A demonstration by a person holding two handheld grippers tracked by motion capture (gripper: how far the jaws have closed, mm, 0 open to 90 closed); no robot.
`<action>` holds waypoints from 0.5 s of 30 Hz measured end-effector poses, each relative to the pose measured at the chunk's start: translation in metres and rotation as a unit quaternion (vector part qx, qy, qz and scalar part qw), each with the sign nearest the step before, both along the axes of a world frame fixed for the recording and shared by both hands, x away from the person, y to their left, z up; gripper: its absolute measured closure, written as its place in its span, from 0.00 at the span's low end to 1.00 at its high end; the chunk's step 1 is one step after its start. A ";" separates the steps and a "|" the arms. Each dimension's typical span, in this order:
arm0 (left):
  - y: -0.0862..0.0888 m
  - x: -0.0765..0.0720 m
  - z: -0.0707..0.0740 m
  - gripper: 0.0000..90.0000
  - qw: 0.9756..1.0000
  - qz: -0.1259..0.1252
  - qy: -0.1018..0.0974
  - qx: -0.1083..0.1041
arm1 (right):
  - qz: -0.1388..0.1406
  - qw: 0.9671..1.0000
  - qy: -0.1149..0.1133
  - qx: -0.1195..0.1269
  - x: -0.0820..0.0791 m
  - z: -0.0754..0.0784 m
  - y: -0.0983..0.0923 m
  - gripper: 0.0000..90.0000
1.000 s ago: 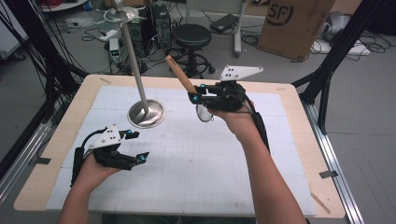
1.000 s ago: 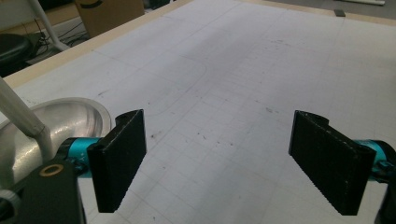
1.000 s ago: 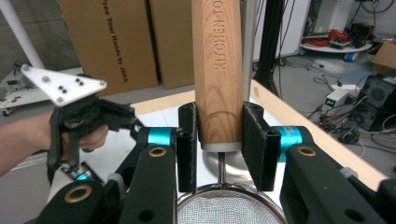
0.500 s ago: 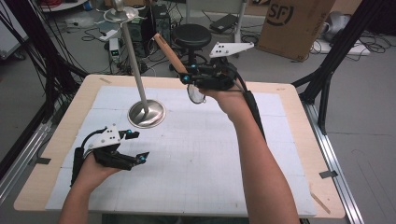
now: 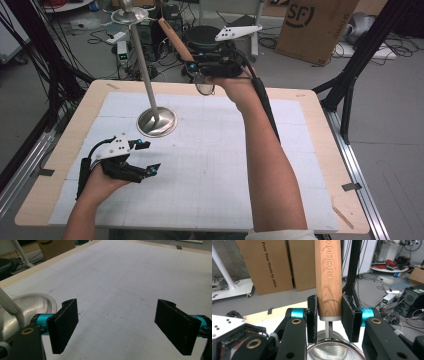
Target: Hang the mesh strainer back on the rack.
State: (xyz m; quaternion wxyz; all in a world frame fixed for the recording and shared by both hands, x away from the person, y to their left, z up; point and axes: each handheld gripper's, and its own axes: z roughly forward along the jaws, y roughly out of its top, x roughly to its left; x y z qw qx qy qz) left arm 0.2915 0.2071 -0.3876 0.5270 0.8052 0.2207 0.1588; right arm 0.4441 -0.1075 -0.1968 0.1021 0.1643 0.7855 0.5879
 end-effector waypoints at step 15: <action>0.002 0.000 0.001 0.22 1.000 0.001 -0.001 -0.006 | -0.011 1.000 0.012 -0.002 0.020 0.000 0.017 0.76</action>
